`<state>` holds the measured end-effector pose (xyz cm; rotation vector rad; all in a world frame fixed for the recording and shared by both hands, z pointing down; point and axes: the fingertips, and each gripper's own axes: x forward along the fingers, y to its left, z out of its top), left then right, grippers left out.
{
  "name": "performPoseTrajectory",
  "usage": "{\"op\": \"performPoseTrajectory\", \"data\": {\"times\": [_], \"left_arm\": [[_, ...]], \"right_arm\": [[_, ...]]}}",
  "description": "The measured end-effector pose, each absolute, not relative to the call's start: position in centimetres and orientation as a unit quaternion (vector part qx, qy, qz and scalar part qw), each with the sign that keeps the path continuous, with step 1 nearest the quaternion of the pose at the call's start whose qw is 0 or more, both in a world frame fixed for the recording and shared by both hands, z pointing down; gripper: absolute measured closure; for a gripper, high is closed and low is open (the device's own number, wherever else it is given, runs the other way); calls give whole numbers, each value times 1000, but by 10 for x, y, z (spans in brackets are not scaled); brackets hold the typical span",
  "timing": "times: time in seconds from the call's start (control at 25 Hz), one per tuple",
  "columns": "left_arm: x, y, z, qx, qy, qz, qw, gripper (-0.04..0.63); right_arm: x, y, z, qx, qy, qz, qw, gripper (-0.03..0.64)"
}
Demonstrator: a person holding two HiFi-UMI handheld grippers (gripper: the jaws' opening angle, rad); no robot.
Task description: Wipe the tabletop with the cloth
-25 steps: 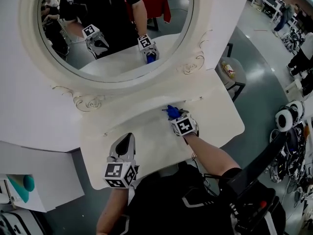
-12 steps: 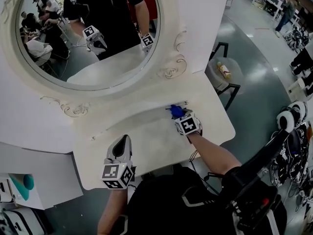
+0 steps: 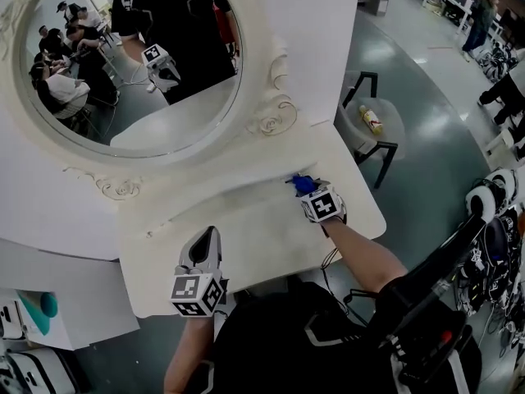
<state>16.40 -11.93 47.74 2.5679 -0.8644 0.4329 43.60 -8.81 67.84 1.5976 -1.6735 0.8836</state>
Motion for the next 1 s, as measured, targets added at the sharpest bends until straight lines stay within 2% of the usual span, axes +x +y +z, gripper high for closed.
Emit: {"op": "performPoseTrajectory", "data": {"times": [0.52,1.0], "left_arm": [[187,-105,477,921,-297,161,196,588],[179,-97,476,912,-315,173,198,588]], "right_arm": [[538,-59,670,666,-574,348,323,459],[614,-31,661,718,-512,355,309,459]]}}
